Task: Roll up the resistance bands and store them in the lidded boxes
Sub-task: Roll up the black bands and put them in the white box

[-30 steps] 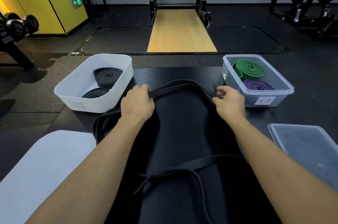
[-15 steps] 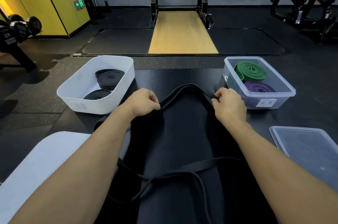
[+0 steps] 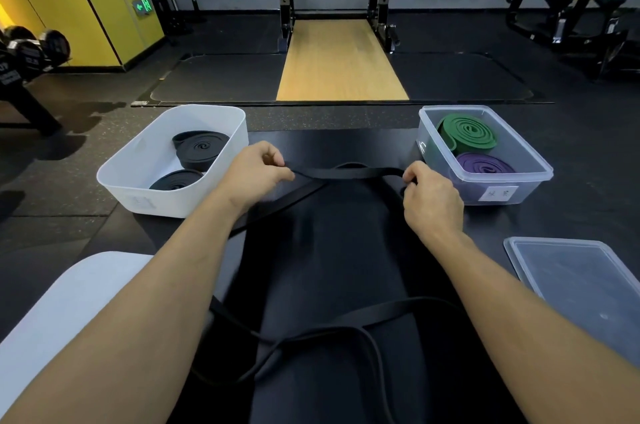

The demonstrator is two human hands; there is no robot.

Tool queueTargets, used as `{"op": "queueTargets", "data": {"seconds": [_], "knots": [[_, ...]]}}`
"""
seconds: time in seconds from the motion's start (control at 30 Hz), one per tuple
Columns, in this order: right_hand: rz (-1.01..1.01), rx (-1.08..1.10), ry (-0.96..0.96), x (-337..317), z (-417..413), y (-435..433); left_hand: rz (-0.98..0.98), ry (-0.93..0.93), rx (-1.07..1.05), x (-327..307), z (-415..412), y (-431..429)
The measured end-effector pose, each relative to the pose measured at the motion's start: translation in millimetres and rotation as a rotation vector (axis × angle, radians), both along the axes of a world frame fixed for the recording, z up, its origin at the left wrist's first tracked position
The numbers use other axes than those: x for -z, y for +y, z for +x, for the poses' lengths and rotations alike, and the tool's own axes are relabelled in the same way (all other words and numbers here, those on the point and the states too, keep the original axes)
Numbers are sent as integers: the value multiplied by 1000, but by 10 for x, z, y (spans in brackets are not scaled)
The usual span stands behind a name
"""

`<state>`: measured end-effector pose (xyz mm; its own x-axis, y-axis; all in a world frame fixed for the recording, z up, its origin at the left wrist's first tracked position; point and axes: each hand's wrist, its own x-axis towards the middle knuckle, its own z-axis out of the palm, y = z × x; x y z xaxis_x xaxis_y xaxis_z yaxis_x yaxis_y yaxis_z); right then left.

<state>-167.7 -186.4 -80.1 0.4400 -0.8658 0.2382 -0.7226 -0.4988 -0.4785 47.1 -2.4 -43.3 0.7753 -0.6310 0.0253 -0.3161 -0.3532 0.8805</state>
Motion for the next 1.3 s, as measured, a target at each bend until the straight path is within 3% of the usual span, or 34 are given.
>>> {"op": "queueTargets", "data": {"seconds": [0.17,0.27,0.37,0.43,0.5,0.77,0.9,1.13,1.23,1.3], "knots": [[-80,-107,-16,50,-11,-9,-131,-46,110,-159,10,65],[-101,-197,-9,73,-14,14,-107,-358,9,-130,75,27],[-82,-235,74,111,11,12,181,-569,130,-42,80,-67],[-80,-243,130,120,19,3,514,-594,249,28,18,-105],[-78,-256,149,117,14,4,672,-565,281,57,-63,-108],[-58,-321,266,92,33,26,770,-525,299,139,-105,-93],[-83,-342,339,61,61,12,690,-580,280,134,-142,-84],[-235,-202,258,4,37,10,510,-654,103,124,-239,-94],[-164,-207,199,-3,36,-4,485,-651,6,69,-255,-119],[-97,-221,202,25,39,-10,579,-635,4,48,-231,-127]]}}
